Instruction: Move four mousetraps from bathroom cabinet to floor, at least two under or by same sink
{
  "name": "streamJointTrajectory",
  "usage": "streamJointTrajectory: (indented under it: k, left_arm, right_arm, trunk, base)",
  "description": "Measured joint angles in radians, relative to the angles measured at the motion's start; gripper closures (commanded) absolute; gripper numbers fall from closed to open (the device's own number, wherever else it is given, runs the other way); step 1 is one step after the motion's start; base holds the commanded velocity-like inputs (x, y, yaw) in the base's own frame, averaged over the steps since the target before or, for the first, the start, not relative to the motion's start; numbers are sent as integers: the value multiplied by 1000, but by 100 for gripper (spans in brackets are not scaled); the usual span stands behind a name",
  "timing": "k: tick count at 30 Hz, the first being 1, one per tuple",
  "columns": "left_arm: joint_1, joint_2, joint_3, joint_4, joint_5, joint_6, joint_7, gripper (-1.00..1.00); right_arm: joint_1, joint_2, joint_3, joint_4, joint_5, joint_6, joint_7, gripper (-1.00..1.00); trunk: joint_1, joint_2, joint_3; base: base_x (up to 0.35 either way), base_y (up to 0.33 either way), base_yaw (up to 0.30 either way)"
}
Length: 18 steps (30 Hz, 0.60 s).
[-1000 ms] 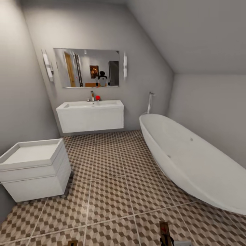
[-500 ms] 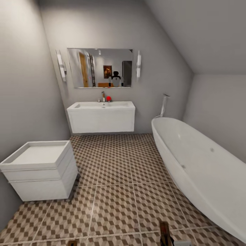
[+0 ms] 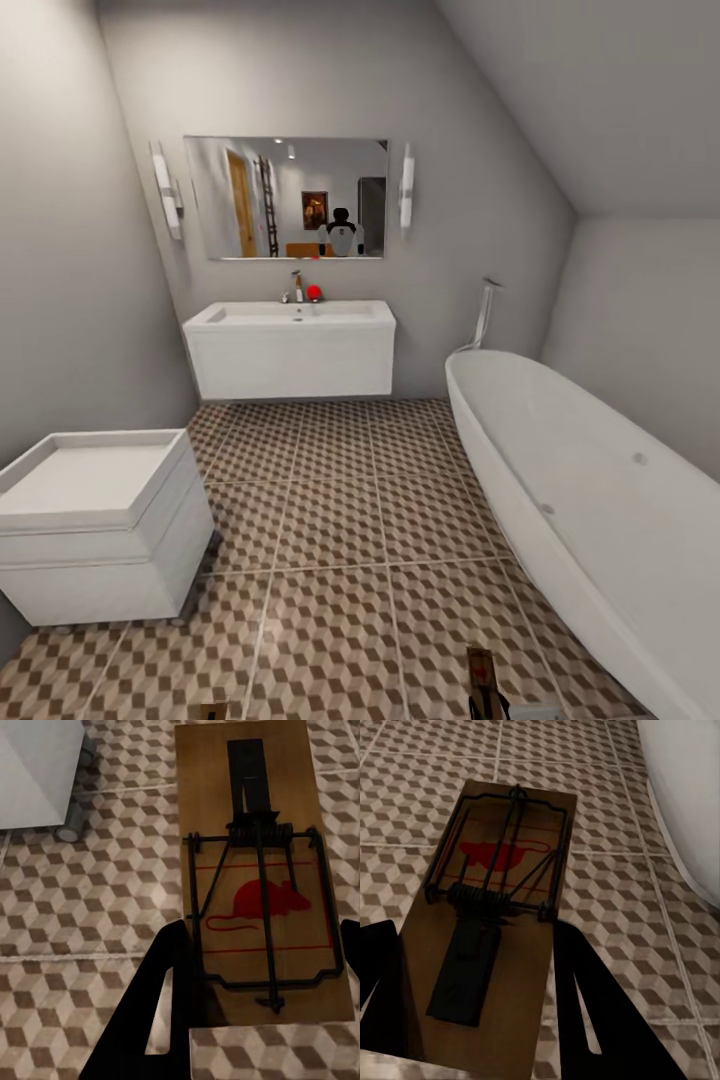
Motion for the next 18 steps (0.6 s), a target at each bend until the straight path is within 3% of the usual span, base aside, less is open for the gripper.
streamJointTrajectory:
  k: [18]
  left_arm:
    - [0, 0, 0, 0, 0, 0, 0, 100]
  right_arm:
    - [0, 0, 0, 0, 0, 0, 0, 100]
  trunk:
    - [0, 0, 0]
  base:
    - [337, 0, 0]
